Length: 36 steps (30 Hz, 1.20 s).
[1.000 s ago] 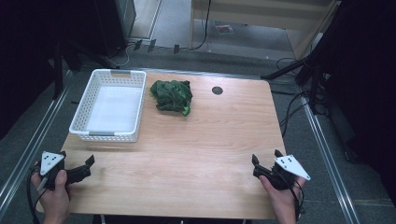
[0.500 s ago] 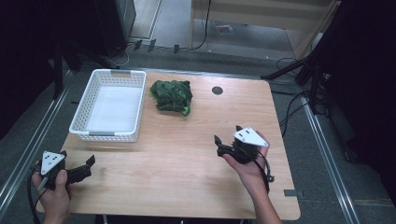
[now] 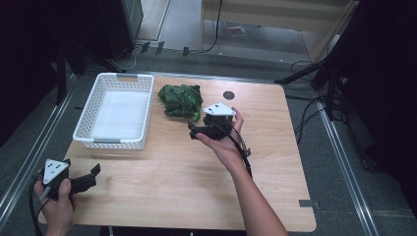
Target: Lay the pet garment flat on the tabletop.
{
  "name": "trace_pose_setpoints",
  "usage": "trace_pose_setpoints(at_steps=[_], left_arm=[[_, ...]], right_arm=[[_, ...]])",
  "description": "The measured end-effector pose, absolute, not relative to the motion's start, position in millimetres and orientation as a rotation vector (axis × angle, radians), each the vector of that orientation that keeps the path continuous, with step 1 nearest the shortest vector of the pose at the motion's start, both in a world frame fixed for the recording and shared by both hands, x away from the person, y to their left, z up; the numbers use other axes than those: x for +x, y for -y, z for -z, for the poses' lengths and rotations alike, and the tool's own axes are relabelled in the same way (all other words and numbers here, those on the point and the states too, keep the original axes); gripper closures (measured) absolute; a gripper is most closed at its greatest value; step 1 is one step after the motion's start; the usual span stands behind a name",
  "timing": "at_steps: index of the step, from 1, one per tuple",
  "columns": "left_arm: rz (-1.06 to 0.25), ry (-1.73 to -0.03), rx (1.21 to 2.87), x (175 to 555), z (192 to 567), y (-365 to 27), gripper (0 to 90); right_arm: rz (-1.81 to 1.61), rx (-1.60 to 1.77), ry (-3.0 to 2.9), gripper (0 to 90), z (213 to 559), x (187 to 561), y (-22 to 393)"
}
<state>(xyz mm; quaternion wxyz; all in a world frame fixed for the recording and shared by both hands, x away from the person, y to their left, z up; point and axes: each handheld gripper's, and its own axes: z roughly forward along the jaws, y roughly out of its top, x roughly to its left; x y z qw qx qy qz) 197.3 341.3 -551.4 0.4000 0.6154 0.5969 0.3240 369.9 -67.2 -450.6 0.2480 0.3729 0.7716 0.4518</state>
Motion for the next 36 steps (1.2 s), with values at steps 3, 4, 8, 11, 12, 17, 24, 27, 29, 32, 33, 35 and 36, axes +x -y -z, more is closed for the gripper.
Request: trace_pose_setpoints(at_steps=[3,4,8,11,12,17,24,27,29,32,33,35,36], left_arm=[[-0.816,-1.511,1.555,197.3,551.4,-341.5,0.0],[-0.811,-1.513,1.552,197.3,551.4,-341.5,0.0],[-0.809,-1.513,1.553,197.6,551.4,-341.8,0.0],[-0.807,-1.513,1.555,197.7,551.5,-341.6,0.0],[-0.807,-1.513,1.555,197.7,551.5,-341.6,0.0],[-0.802,-1.510,1.559,198.4,551.7,-341.7,0.0],[-0.794,-1.511,1.557,198.7,551.7,-342.1,0.0],[-0.793,-1.508,1.559,198.5,551.7,-342.1,0.0],[-0.788,-1.506,1.560,197.9,551.5,-342.3,0.0],[-0.788,-1.505,1.561,197.4,551.4,-342.2,0.0],[-0.788,-1.502,1.559,197.4,551.5,-342.1,0.0],[-0.805,-1.497,1.562,196.4,551.2,-341.5,0.0],[-0.811,-1.496,1.561,196.1,550.8,-340.7,0.0]], right_arm=[[-1.197,1.010,-2.131,0.0,453.7,388.0,50.2],[-1.186,1.010,-2.146,0.0,455.8,395.5,43.2],[-1.155,1.028,-2.155,0.0,461.5,413.1,28.2],[-1.119,1.053,-2.170,0.0,471.5,433.8,11.9],[-1.119,1.053,-2.170,0.0,471.5,433.8,11.9],[-1.051,1.114,-2.191,0.0,486.6,467.6,-10.4],[-0.982,1.178,-2.173,0.0,500.7,492.6,-29.6],[-0.962,1.196,-2.214,7.0,508.4,500.4,-37.0],[-0.948,1.189,-2.195,52.6,513.5,500.3,-37.8],[-0.978,1.193,-2.172,77.9,510.5,497.8,-32.7],[-0.978,1.193,-2.172,77.9,510.5,497.8,-32.7],[-1.037,1.186,-2.135,80.9,498.2,490.7,-24.1],[-1.066,1.178,-2.126,81.1,492.3,486.6,-21.0]])
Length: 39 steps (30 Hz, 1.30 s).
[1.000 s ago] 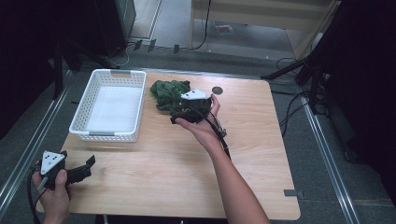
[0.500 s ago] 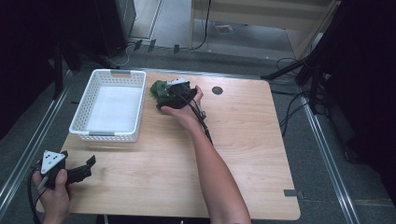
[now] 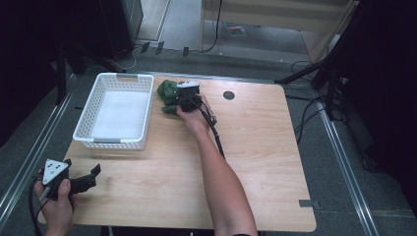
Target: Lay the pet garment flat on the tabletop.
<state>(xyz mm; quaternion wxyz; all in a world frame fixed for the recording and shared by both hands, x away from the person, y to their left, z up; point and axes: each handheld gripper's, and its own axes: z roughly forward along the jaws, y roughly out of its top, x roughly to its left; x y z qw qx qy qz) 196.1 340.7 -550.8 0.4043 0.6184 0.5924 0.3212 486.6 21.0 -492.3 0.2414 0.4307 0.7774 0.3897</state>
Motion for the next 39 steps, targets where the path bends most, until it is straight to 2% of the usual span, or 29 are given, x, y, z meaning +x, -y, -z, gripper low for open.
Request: trace_pose_setpoints(at_steps=[9,18,29,39], left_arm=[[-0.851,-1.417,1.543,191.4,533.6,-324.9,0.0],[-0.772,-1.292,1.548,192.4,512.7,-292.6,0.0],[-0.710,-1.168,1.567,211.9,492.7,-253.0,0.0],[-0.612,-1.095,1.565,239.8,480.5,-217.9,0.0]], right_arm=[[-1.297,1.117,-2.055,81.5,432.6,428.8,15.4],[-1.377,1.050,-2.024,81.4,398.7,373.7,44.5],[-1.448,1.006,-2.008,81.2,392.7,325.1,70.3],[-1.489,0.953,-2.045,81.0,416.5,284.8,93.9]])
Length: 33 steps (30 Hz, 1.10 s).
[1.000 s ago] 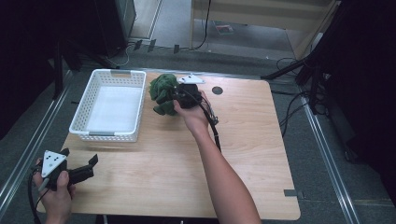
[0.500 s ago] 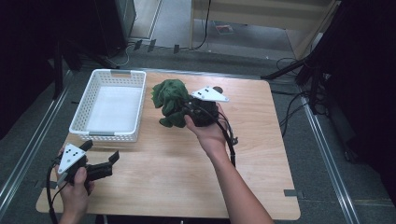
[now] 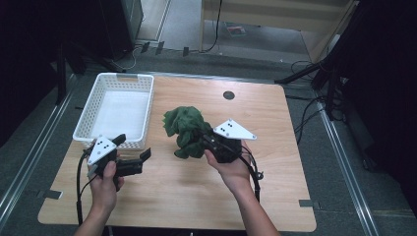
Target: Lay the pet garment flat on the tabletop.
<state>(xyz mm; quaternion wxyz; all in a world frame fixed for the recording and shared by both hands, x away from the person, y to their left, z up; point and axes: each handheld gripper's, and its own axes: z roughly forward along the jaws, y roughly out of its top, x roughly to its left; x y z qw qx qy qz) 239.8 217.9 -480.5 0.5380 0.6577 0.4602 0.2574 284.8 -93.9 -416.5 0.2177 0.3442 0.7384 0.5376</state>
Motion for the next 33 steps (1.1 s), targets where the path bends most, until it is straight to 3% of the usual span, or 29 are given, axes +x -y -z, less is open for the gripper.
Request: trace_pose_setpoints(at_steps=[6,19,24,29,32,33], left_arm=[[-0.508,-1.019,1.489,252.2,482.3,-205.8,0.0],[-0.359,-0.909,1.605,257.0,505.1,-178.3,0.0],[-0.370,-0.911,1.665,257.6,509.7,-170.9,0.4],[-0.396,-0.932,1.722,256.3,518.8,-169.3,7.8],[-0.380,-0.912,1.713,254.2,521.6,-171.8,25.3],[-0.378,-0.900,1.713,253.5,521.4,-171.6,25.3]], right_arm=[[-1.529,0.945,-2.065,80.8,431.9,269.4,110.7],[-1.615,0.842,-2.098,80.4,438.1,246.3,122.4],[-1.618,0.835,-2.110,80.3,440.2,243.5,119.8],[-1.661,0.839,-2.106,80.2,436.6,243.0,121.6],[-1.663,0.836,-2.100,80.2,434.9,242.6,123.0],[-1.663,0.836,-2.100,80.2,434.9,242.6,123.0]])
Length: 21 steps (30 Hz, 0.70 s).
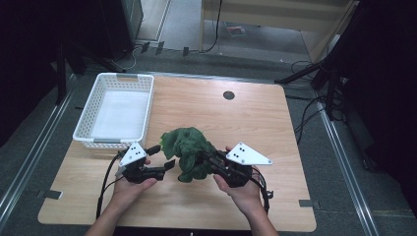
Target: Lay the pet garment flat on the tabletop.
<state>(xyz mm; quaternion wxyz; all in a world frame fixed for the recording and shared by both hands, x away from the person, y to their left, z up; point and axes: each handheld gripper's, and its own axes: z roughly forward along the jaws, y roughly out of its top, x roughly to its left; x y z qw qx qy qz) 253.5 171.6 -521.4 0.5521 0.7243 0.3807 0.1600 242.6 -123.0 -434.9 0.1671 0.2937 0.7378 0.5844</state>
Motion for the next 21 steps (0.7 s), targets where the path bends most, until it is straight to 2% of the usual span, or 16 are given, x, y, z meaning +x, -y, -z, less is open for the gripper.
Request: trace_pose_setpoints(at_steps=[1,2,5,6,8,9,12,13,14,15,17,19,21], left_arm=[[-0.373,-0.880,1.705,251.9,520.1,-169.7,34.4],[-0.373,-0.880,1.705,251.9,520.1,-169.7,37.3],[-0.406,-0.903,1.715,252.5,518.4,-167.7,59.2],[-0.407,-0.928,1.706,253.5,517.8,-169.6,59.2],[-0.387,-0.957,1.671,255.1,515.8,-177.7,77.6],[-0.372,-0.967,1.647,255.9,513.9,-182.8,82.5],[-0.364,-0.951,1.611,254.6,504.1,-194.7,86.0],[-0.372,-0.932,1.598,252.4,497.8,-198.1,86.7],[-0.377,-0.921,1.590,251.0,493.7,-199.5,86.7],[-0.377,-0.903,1.583,249.1,486.6,-201.2,86.9],[-0.366,-0.884,1.566,246.2,476.1,-202.8,87.1],[-0.353,-0.877,1.547,243.9,467.8,-203.7,87.2],[-0.345,-0.881,1.527,242.0,461.2,-205.1,87.1]], right_arm=[[-1.668,0.837,-2.109,80.2,435.4,242.7,122.4],[-1.674,0.836,-2.115,80.2,435.7,242.6,122.1],[-1.686,0.829,-2.122,80.2,436.3,242.3,120.4],[-1.685,0.829,-2.126,80.1,436.4,241.8,119.9],[-1.672,0.816,-2.130,79.9,437.5,241.9,120.0],[-1.662,0.820,-2.131,79.8,438.6,242.6,120.7],[-1.638,0.854,-2.140,78.7,445.0,248.1,124.8],[-1.594,0.920,-2.150,74.5,453.3,255.4,127.7],[-1.594,0.920,-2.150,74.5,453.3,255.4,127.7],[-1.572,0.961,-2.153,70.4,457.2,259.2,129.1],[-1.473,1.153,-2.118,50.9,468.2,270.9,133.3],[-1.444,1.219,-2.090,43.8,470.7,275.3,136.8],[-1.449,1.223,-2.055,42.6,467.2,275.2,141.8]])
